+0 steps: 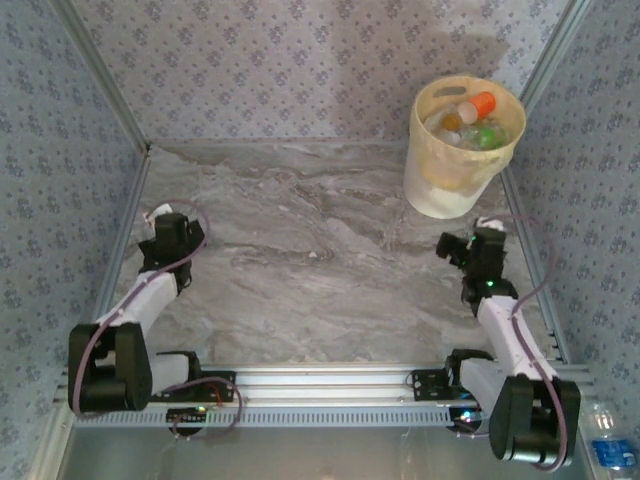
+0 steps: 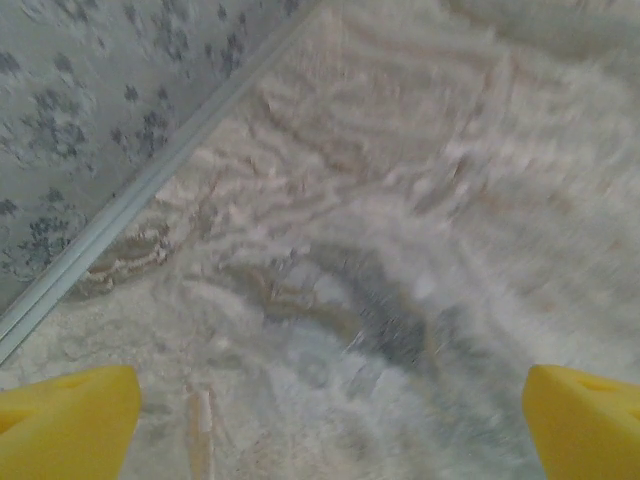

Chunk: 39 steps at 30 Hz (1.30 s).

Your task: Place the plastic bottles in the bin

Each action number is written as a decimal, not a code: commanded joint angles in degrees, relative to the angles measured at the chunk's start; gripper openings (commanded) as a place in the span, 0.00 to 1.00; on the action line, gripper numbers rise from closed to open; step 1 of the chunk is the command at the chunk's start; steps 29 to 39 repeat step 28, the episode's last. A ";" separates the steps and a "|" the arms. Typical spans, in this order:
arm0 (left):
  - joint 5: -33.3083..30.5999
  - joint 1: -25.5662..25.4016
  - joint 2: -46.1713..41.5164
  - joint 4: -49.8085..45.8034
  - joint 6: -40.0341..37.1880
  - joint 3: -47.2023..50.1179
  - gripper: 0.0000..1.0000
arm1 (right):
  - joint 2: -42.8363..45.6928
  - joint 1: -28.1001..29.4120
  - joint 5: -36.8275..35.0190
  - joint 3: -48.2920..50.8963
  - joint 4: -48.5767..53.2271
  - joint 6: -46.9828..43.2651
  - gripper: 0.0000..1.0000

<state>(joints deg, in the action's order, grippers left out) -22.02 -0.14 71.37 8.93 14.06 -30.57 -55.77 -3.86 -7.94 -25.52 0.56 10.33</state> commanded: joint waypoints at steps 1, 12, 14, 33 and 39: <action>6.80 0.30 5.88 16.03 -8.46 2.80 0.98 | -5.06 0.99 -1.57 2.29 -15.89 -5.76 1.00; 8.23 -0.02 16.59 40.94 -9.76 8.39 0.98 | -26.92 1.86 11.12 8.56 -53.78 -12.78 1.00; 7.24 -0.60 16.16 39.61 -9.93 8.20 0.98 | -33.99 2.86 11.52 10.28 -65.07 -12.34 1.00; 7.08 -0.74 16.35 40.42 -10.24 8.34 0.98 | -32.65 2.94 3.99 4.52 -51.11 -9.50 1.00; 7.08 -0.74 16.35 40.42 -10.24 8.34 0.98 | -32.65 2.94 3.99 4.52 -51.11 -9.50 1.00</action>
